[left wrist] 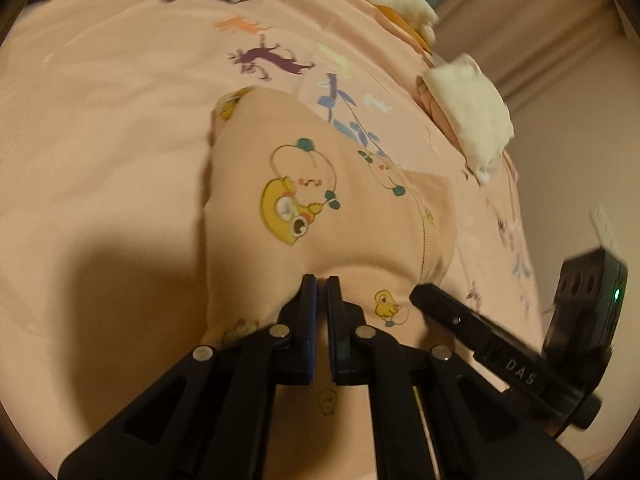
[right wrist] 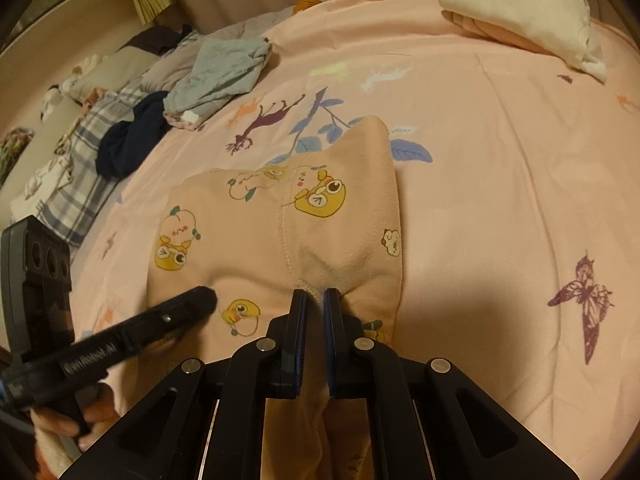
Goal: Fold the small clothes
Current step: 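Lay the folded end down and open both tools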
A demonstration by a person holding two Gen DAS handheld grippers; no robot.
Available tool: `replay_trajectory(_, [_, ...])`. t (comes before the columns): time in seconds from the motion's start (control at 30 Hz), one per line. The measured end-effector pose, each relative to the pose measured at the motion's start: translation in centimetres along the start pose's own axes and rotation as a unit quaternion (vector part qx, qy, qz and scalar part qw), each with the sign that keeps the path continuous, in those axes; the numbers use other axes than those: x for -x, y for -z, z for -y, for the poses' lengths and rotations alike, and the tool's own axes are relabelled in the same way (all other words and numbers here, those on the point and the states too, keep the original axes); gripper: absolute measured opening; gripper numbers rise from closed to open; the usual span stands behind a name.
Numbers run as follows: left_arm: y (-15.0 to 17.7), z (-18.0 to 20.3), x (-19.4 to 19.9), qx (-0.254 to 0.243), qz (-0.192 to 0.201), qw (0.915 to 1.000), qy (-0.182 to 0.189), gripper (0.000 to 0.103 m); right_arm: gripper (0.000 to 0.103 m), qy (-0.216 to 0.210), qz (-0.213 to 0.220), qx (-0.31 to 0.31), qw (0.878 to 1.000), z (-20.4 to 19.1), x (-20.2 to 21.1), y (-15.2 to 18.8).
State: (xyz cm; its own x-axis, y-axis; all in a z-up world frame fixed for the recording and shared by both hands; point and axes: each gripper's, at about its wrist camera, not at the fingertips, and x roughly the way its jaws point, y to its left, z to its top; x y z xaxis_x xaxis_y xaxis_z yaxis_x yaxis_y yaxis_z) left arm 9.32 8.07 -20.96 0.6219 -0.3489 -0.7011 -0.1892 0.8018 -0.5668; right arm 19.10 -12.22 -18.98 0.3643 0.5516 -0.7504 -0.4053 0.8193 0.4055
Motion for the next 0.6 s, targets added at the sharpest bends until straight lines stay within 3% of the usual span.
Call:
replay_trajectory(0.27, [2.7,2.0,2.6,-0.046,-0.041,0.9975,-0.036,0.025,0.005,-0.007,-0.025,-0.012,1.000,0.3,3.8,1.6])
replay_trajectory(0.47, [4.7,1.7,1.9,-0.087,-0.044,0.9932,-0.064,0.025,0.009,0.030,-0.080,0.012,0.996,-0.4,1.5,3.5])
replay_trajectory(0.6, [4.9,2.2,2.2,-0.104,-0.042,0.9906,-0.078,0.026,0.009,0.023,-0.078,-0.011,0.997,0.3,1.0,3.8])
